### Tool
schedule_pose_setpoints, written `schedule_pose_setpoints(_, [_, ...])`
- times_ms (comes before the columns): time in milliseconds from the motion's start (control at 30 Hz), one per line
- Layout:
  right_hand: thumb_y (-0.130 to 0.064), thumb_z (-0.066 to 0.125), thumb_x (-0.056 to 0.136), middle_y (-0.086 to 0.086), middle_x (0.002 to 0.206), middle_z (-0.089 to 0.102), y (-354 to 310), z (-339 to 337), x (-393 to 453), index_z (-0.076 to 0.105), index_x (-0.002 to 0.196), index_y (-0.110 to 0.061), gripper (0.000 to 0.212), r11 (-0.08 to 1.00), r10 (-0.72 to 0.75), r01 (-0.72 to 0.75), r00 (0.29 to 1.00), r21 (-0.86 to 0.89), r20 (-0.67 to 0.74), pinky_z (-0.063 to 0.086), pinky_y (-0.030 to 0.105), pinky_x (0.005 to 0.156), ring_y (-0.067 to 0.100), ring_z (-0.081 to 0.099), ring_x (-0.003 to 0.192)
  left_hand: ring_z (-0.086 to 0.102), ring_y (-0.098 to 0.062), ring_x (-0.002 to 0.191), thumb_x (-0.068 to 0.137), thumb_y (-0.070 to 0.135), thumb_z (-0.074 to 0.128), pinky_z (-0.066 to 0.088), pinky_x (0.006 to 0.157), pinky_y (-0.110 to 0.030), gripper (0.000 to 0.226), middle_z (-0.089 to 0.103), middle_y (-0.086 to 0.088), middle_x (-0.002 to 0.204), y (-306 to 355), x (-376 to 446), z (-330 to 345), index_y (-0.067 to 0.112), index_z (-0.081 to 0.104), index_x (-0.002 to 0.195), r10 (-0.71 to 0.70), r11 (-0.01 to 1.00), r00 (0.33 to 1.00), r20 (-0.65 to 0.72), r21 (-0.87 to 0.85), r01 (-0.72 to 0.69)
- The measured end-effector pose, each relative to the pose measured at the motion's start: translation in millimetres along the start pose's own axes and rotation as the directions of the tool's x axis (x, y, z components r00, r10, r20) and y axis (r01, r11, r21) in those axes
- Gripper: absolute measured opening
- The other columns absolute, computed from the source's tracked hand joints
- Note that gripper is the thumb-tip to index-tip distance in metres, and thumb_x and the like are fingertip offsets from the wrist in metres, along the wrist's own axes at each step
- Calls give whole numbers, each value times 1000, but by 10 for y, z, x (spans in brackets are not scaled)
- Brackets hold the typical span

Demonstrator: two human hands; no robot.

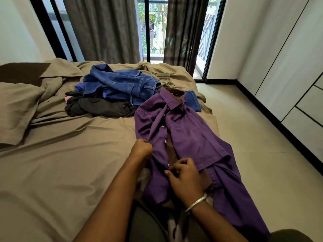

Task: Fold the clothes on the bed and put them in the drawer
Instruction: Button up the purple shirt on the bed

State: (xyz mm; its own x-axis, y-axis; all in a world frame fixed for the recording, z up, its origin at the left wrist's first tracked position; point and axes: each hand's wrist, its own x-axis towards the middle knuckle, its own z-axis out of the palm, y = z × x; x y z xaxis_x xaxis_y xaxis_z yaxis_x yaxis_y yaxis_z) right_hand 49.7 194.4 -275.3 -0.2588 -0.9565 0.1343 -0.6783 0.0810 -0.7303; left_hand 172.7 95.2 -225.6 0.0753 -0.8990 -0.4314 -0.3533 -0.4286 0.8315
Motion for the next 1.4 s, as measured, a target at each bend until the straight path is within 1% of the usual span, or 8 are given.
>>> schedule_pose_setpoints(200, [-15, 67, 91, 1, 64, 46, -45, -2, -24, 51, 69, -11, 28, 745, 216, -239, 970, 623, 113, 38, 20, 57, 6, 41, 58, 57, -42, 113, 84, 13, 49, 51, 97, -46, 42, 56, -24, 126, -2, -53, -41, 6, 51, 126, 24, 977, 996, -89, 211, -5])
schedule_pose_setpoints(433, [-1, 79, 70, 0, 61, 39, -17, -54, 41, 38, 68, -22, 46, 455, 245, -374, 925, 808, 290, 36, 26, 55, 13, 40, 58, 57, -41, 113, 88, 7, 49, 48, 96, -41, 36, 59, -25, 125, -46, -2, -9, 1, 57, 122, 124, 944, 985, -119, 320, -80])
schedule_pose_setpoints(633, [6, 82, 68, 11, 92, 63, -133, -367, -118, 61, 103, -16, 46, 782, 144, -217, 975, 584, 170, 58, 44, 79, 26, 64, 83, 59, -42, 106, 86, 8, 52, 51, 92, -42, 30, 60, -23, 119, -79, 4, -13, 4, 55, 117, 192, 901, 971, -145, 418, -116])
schedule_pose_setpoints(800, [-4, 84, 71, 15, 89, 72, 69, -357, -173, 70, 93, -5, 26, 782, 275, -429, 888, 452, 367, 59, 39, 79, 30, 71, 84, 56, -44, 111, 91, 10, 52, 48, 95, -44, 33, 55, -25, 124, -109, 15, 11, 3, 45, 122, 202, 855, 969, -143, 509, -102])
schedule_pose_setpoints(900, [-2, 73, 84, -2, 68, 64, 108, -353, -314, 59, 74, -9, 18, 770, 195, -317, 943, 554, 270, 49, 21, 63, 12, 61, 69, 55, -44, 115, 94, 11, 48, 46, 98, -44, 33, 53, -26, 128, -114, 33, 35, 4, 42, 126, 212, 833, 967, -142, 544, -102])
schedule_pose_setpoints(1067, [-10, 70, 88, -6, 71, 59, 122, -388, -448, 54, 85, -10, 16, 728, 65, -195, 974, 657, 217, 48, 24, 65, 9, 57, 69, 53, -43, 118, 97, 15, 45, 44, 100, -44, 33, 51, -25, 131, -120, 52, 52, 4, 42, 128, 212, 795, 968, -133, 600, -92])
schedule_pose_setpoints(1233, [-3, 78, 78, -3, 70, 71, 230, -383, -560, 59, 110, -8, 37, 666, 177, -371, 922, 647, 346, 52, 20, 61, 8, 67, 66, 53, -43, 120, 97, 14, 46, 43, 100, -44, 35, 51, -25, 132, -100, 39, 66, 4, 41, 131, 217, 791, 964, -155, 606, -81])
schedule_pose_setpoints(1400, [-17, 79, 82, -1, 66, 60, 363, -438, -691, 64, 79, -6, 19, 809, 56, -223, 950, 544, 307, 46, 26, 62, 12, 54, 64, 53, -45, 118, 96, 12, 46, 44, 99, -44, 37, 53, -26, 131, -116, 31, 57, 4, 41, 132, 251, 806, 949, -190, 584, -96])
